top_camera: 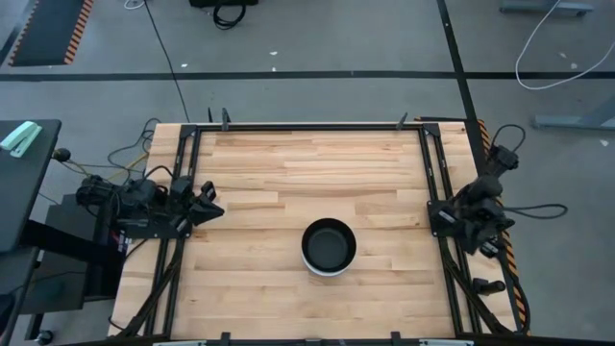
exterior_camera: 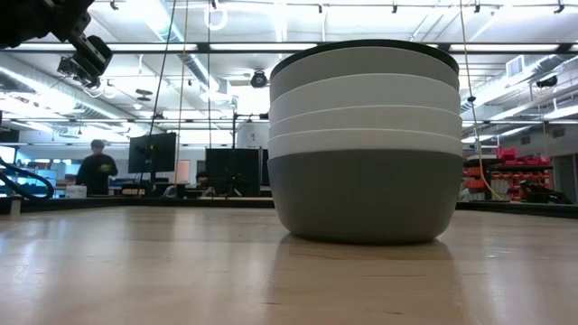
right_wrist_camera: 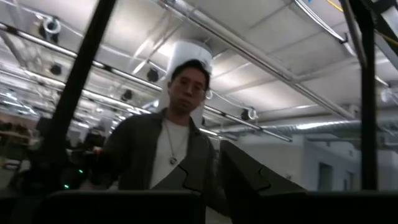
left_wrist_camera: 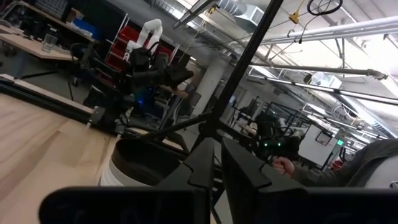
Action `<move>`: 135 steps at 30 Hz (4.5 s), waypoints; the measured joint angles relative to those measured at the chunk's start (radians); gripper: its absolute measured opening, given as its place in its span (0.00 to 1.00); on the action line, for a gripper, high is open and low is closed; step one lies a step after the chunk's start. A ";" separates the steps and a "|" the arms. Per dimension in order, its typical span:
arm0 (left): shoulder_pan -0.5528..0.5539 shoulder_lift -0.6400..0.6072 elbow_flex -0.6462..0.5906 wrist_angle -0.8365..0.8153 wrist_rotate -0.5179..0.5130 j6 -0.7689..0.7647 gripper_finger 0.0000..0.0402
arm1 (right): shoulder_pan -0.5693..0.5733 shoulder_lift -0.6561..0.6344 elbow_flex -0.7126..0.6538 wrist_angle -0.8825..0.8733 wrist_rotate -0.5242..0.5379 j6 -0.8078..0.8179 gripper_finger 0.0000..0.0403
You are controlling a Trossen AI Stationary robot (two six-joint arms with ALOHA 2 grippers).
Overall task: Nest bowls inside each other
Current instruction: Return to Home Position
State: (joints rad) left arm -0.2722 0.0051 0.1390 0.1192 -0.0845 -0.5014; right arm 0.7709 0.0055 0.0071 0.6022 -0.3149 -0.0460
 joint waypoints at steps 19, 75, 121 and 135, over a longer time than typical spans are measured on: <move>0.000 0.000 0.000 -0.017 0.000 -0.003 0.08 | -0.552 0.000 0.000 -0.264 0.078 0.207 0.12; 0.001 0.001 0.001 0.024 -0.044 0.204 0.08 | -1.072 0.000 0.001 -0.568 0.244 0.369 0.12; 0.001 0.001 -0.130 -0.085 -0.032 0.414 0.10 | -1.072 0.003 0.001 -0.569 0.253 0.185 0.12; 0.001 0.001 -0.131 -0.087 -0.034 0.456 0.08 | -1.072 0.127 0.001 -0.576 0.288 0.184 0.12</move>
State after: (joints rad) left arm -0.2714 0.0063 0.0082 0.0325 -0.1181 -0.0457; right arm -0.3008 0.1322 0.0082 0.0259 -0.0264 0.1375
